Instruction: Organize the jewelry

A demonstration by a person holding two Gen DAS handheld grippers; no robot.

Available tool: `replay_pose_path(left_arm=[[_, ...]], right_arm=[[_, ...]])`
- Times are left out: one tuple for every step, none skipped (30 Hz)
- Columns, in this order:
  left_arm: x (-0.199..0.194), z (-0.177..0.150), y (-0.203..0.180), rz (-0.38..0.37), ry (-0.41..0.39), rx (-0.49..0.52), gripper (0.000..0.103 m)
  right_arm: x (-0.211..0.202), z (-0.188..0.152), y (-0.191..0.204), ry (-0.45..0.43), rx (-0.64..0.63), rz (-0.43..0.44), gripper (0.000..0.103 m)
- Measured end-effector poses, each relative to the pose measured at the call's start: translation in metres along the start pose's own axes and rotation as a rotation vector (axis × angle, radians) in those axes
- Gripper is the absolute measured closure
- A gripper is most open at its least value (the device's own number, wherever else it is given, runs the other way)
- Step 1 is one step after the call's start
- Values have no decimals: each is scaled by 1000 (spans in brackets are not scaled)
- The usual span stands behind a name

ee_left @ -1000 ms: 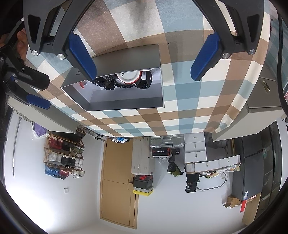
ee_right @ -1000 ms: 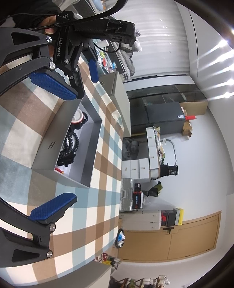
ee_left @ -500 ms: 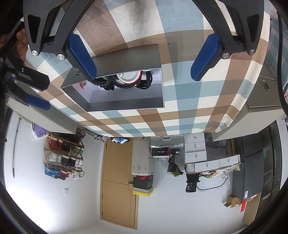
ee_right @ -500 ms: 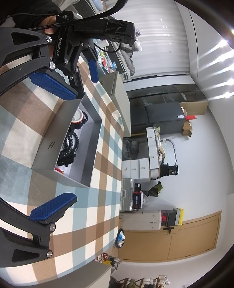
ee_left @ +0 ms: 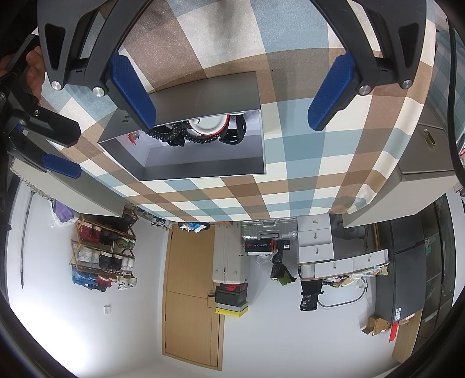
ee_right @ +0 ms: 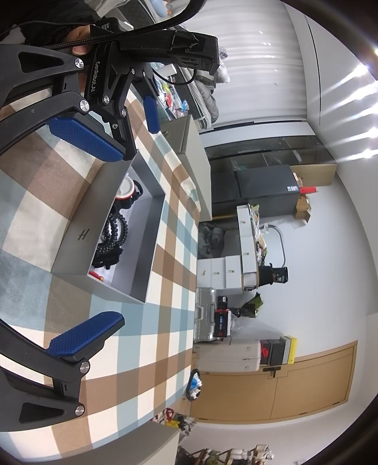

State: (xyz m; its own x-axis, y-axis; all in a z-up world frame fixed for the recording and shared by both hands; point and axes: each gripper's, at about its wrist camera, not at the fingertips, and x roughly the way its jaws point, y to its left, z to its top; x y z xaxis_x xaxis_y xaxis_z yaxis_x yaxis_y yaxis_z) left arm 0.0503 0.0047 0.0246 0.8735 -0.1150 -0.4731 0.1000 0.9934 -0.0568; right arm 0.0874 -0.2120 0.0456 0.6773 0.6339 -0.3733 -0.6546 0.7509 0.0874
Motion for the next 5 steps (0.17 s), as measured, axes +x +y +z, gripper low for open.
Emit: replay_pose_path(left_arm=[[0, 0, 0, -2, -3, 0, 1], [0, 0, 1, 0, -5, 0, 1], [-1, -1, 1, 3, -8, -1, 1], [-1, -1, 2, 4, -9, -2, 1], [-1, -1, 2, 3, -8, -2, 1]], right_arm=[[0, 0, 0, 0, 0, 0, 0], [0, 0, 0, 0, 0, 0, 0], [0, 0, 0, 0, 0, 0, 0], [0, 0, 0, 1, 1, 0, 0], [0, 0, 0, 1, 1, 0, 0]])
